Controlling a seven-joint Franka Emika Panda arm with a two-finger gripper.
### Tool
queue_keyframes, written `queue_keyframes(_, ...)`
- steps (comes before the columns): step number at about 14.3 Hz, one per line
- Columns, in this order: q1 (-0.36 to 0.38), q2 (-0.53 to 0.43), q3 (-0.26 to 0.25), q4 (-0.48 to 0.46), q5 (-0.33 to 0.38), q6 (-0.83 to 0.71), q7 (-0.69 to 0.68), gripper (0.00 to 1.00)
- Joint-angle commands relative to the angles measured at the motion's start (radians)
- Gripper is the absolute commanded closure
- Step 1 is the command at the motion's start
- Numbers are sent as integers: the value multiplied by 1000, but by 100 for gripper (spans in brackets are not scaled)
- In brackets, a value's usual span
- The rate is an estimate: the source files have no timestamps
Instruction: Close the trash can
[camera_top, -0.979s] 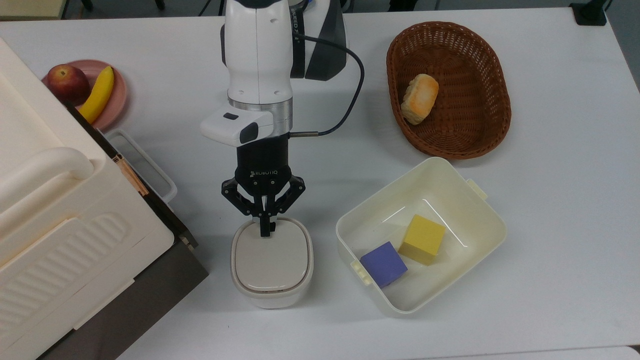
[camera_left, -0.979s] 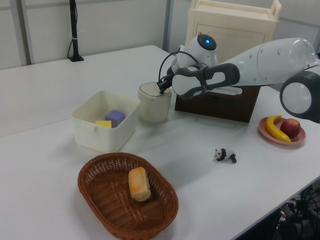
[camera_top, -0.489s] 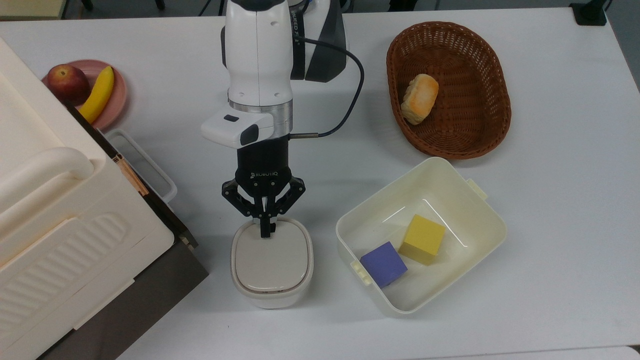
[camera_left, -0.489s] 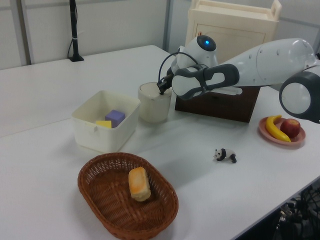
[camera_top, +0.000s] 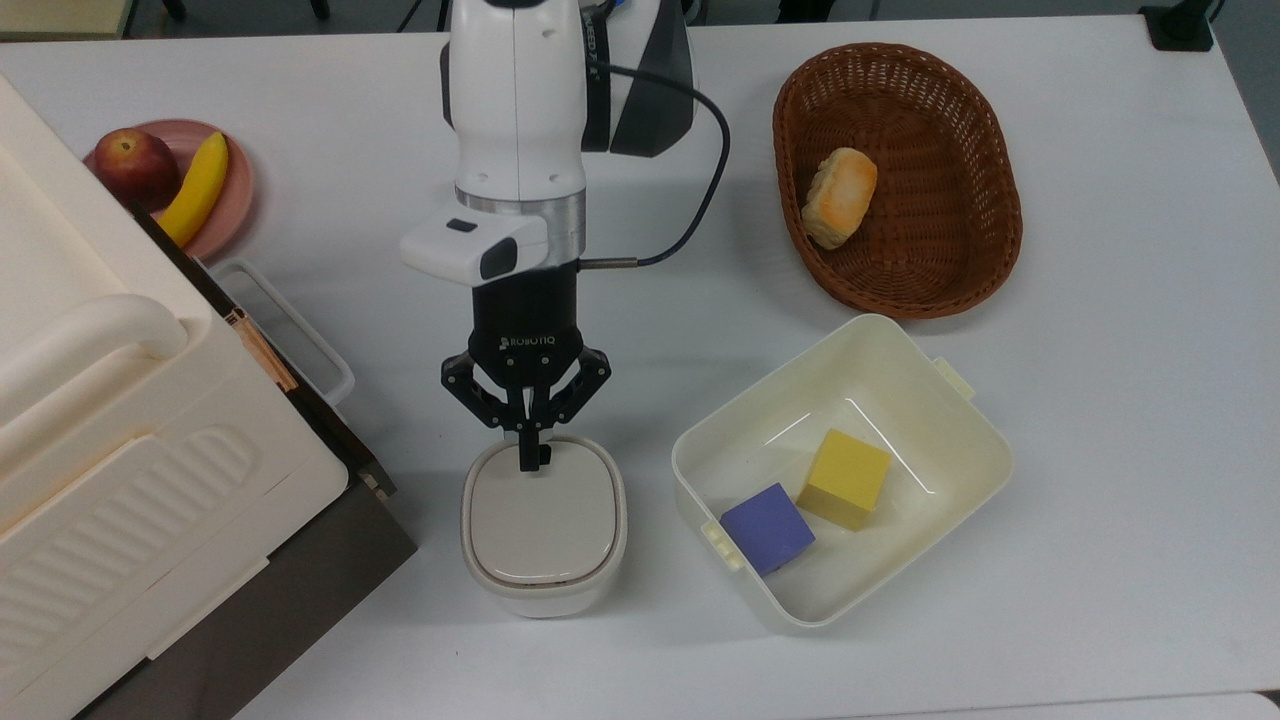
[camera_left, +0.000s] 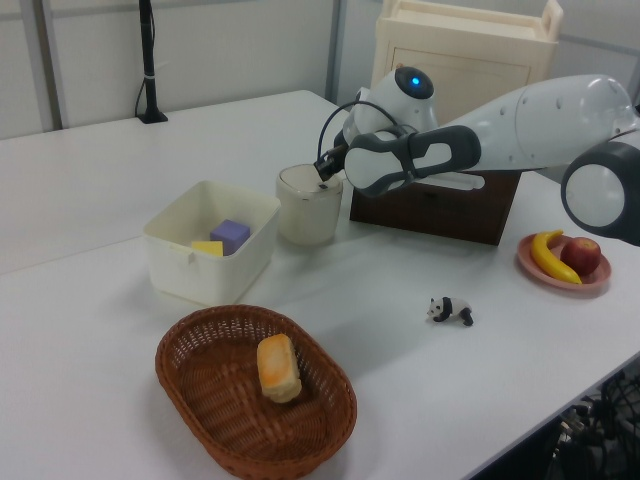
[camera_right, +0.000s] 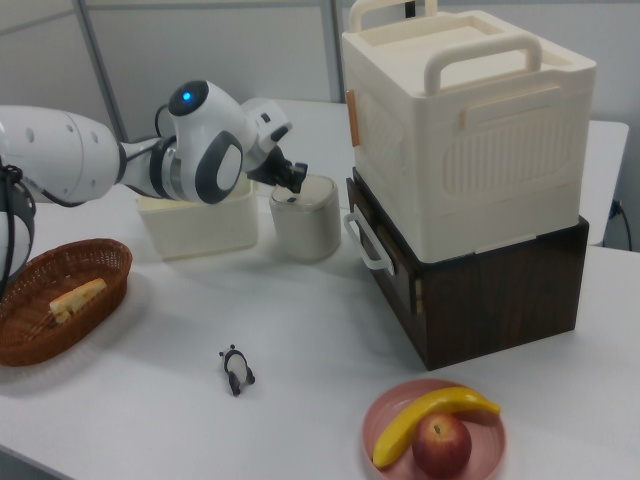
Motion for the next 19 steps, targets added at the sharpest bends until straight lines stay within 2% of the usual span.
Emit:
queue_keyframes(1, 7, -154, 5, -52, 6, -162, -5, 88)
queue_keyframes(2, 8, -185, 5, -49, 6, -240, -5, 80)
queue_keyframes(3, 10, -213, 5, -46, 6, -324, -5, 63)
queue_keyframes(4, 13, -237, 6, -45, 6, -412, -5, 30)
queue_keyframes(5, 14, -257, 11, -40, 4, -495, -3, 0)
queue_keyframes(6, 19, -279, 17, -37, 4, -576, -3, 0)
queue_keyframes(8, 34, -322, 19, -9, 3, -836, -14, 0)
queue_keyframes(13, 45, -412, 16, 24, 4, -1211, 26, 0)
queue_keyframes(16, 37, -447, 8, 26, 7, -1236, 80, 0)
queue_keyframes(19, -4, -496, -9, 23, 76, -1247, 175, 0)
